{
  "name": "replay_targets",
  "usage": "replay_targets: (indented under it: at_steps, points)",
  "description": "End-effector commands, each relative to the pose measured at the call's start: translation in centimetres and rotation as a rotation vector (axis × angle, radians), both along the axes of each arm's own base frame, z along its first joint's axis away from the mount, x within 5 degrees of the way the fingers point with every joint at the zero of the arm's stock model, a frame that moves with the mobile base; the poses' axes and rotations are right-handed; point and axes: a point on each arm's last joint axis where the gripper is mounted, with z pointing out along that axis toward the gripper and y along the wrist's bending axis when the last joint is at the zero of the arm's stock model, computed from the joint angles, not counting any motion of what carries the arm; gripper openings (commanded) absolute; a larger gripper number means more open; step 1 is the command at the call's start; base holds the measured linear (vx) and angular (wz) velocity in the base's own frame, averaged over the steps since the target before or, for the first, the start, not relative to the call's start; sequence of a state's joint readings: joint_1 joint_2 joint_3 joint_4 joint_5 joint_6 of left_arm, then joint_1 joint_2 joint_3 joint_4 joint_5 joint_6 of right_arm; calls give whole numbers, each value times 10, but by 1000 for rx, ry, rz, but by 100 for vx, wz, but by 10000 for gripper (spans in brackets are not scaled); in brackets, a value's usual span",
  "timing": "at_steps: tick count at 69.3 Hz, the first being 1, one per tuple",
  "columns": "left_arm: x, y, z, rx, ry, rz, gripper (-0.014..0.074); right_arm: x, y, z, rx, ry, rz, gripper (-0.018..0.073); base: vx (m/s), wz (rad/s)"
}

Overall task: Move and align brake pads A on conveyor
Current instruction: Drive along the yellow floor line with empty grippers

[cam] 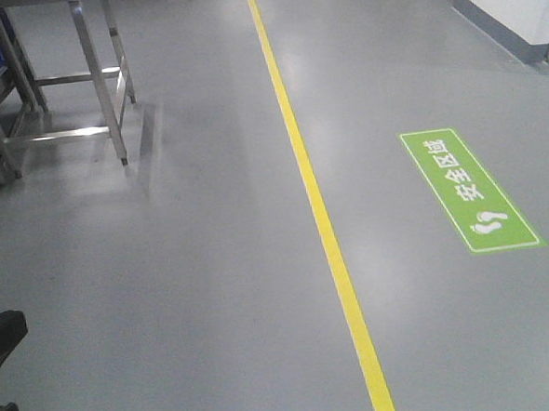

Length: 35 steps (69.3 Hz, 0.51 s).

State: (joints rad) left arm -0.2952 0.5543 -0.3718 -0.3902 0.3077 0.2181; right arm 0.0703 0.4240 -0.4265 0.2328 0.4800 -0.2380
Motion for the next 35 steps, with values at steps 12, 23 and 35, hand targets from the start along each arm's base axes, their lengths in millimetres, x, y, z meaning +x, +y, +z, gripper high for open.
replay_targets:
  at_steps: [12,23,35]
  points:
    - [3,0,14,-32,-78,18,-6,3,-1,14,4,-86,-15,-10,59,1]
    - [3,0,14,-32,-78,18,-6,3,-1,14,4,-86,-15,-10,60,3]
    - [3,0,14,-32,-78,18,-6,3,-1,14,4,-86,-15,-10,59,3]
